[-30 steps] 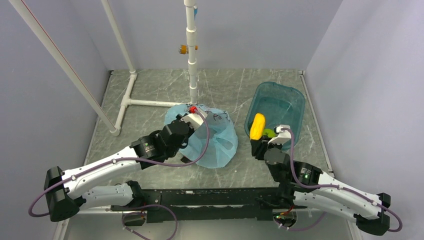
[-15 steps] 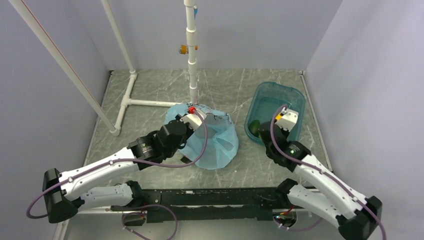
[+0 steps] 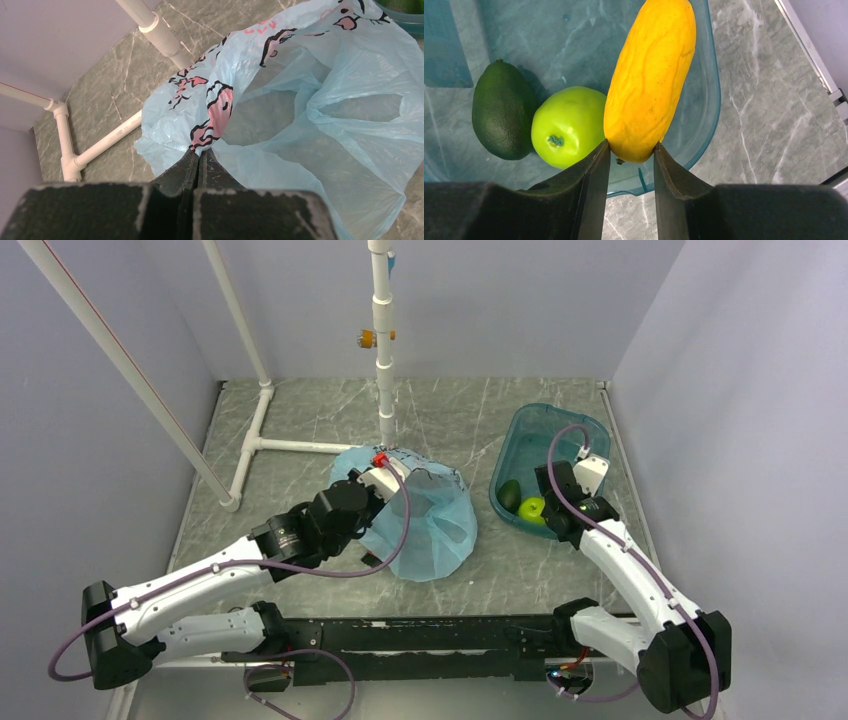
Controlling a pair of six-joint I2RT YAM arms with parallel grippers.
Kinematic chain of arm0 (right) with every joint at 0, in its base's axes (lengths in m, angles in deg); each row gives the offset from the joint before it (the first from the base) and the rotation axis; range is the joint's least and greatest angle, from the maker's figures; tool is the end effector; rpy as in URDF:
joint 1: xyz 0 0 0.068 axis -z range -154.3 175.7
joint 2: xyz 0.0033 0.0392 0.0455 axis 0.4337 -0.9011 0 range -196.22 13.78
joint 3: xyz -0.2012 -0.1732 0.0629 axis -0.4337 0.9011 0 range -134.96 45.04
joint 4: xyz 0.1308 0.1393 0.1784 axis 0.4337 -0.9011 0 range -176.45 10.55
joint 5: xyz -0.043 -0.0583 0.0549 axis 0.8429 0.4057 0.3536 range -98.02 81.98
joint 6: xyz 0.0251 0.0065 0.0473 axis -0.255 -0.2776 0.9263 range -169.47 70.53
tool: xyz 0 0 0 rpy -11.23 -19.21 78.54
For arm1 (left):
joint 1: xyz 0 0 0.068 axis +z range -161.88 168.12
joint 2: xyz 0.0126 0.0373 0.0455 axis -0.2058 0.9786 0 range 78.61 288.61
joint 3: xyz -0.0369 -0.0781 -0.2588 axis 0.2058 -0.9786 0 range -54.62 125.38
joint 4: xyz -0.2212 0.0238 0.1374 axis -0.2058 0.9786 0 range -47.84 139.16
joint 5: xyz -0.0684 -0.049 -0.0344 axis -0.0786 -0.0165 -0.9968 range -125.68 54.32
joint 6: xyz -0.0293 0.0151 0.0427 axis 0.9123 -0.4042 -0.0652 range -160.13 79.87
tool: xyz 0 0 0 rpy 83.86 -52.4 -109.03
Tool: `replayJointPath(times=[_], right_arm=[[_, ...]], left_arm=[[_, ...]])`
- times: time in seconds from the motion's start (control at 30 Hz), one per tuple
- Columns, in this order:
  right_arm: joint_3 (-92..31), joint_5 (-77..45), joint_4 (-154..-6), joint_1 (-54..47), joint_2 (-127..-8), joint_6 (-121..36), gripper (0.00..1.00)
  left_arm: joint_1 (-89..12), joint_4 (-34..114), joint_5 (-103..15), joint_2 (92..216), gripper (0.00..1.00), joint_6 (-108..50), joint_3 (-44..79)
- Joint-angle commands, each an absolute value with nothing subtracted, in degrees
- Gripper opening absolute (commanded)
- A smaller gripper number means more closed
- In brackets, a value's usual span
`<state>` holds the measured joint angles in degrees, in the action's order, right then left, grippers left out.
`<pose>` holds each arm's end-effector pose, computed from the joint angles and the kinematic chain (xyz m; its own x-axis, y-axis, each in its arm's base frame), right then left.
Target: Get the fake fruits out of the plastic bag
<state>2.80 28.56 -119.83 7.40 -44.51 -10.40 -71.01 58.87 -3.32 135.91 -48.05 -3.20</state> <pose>0.1870 0.0394 0.2426 -0.5760 0.3425 -0.7423 0.5457 0.8372 -0.0371 0.1310 -0.1819 0.3303 -0.1302 0.4447 -0.8862 0.4940 0.8040 0.3309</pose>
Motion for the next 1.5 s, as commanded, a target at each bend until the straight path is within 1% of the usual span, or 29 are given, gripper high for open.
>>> replayJointPath(times=[0.0, 0.4, 0.5, 0.73, 0.87, 1.0, 1.03, 1.13, 1.2, 1.27, 1.3, 1.33, 1.37, 1.4, 1.43, 1.47], right_arm=[[3.1, 25.3, -117.7, 9.4, -43.5, -12.5, 0.2], [3.9, 22.4, -115.5, 9.8, -42.8, -14.9, 0.59], [4.1, 21.6, -115.0, 9.8, -42.4, -15.6, 0.63], [5.1, 19.6, -113.3, 9.8, -39.2, -16.9, 0.64], [6.4, 13.8, -110.5, 9.7, -34.5, -20.0, 0.76], [8.2, 5.4, -108.5, 9.7, -27.0, -21.3, 0.94], [8.3, 3.9, -108.4, 9.7, -25.3, -21.3, 0.98], [7.9, -1.0, -108.4, 9.8, -21.2, -21.2, 0.99], [6.6, -3.0, -109.7, 9.7, -19.7, -20.4, 0.99], [5.4, -4.9, -110.8, 9.7, -18.1, -20.1, 0.99], [4.7, -5.5, -111.4, 9.8, -17.2, -20.1, 0.99], [3.9, -5.9, -112.1, 9.7, -16.5, -20.3, 0.99], [3.0, -6.3, -112.7, 9.7, -15.7, -20.6, 0.99], [2.2, -6.6, -113.3, 9.7, -15.0, -20.9, 0.99], [1.1, -6.9, -114.0, 9.7, -14.3, -21.2, 0.99], [0.0, -7.3, -115.0, 9.7, -13.6, -21.7, 0.99]], left_arm=[[-71.3, 56.3, -4.6, 133.6, 0.0, -48.4, -2.5], [-71.3, 53.6, -4.3, 130.1, 0.0, -48.8, -4.6], [-71.3, 52.7, -2.8, 128.9, 0.0, -48.8, -5.4], [-71.3, 51.5, 0.9, 127.1, 0.0, -48.7, -6.4], [-71.3, 50.8, 0.0, 127.0, 0.0, -49.1, -6.8], [-71.3, 52.6, -2.3, 128.5, 0.0, -48.4, -5.5], [-71.3, 52.4, -2.9, 128.8, 0.06, -48.5, -5.6], [-71.4, 52.5, -4.2, 128.8, 0.21, -48.6, -5.5], [-71.3, 52.4, -4.3, 128.4, 0.33, -48.3, -5.7], [-71.3, 51.8, -4.4, 127.8, 0.48, -48.7, -6.2], [-71.3, 51.7, -4.3, 127.6, 0.59, -48.9, -6.3], [-71.3, 51.6, -4.3, 127.5, 0.68, -49.1, -6.3], [-71.3, 51.8, -4.5, 127.3, 0.75, -49.3, -6.2], [-71.3, 52.2, -4.7, 127.0, 0.86, -49.3, -6.1], [-71.3, 52.4, -4.9, 126.4, 0.9, -49.3, -5.9], [-71.2, 52.7, -5.5, 125.6, 0.98, -49.1, -5.8]])
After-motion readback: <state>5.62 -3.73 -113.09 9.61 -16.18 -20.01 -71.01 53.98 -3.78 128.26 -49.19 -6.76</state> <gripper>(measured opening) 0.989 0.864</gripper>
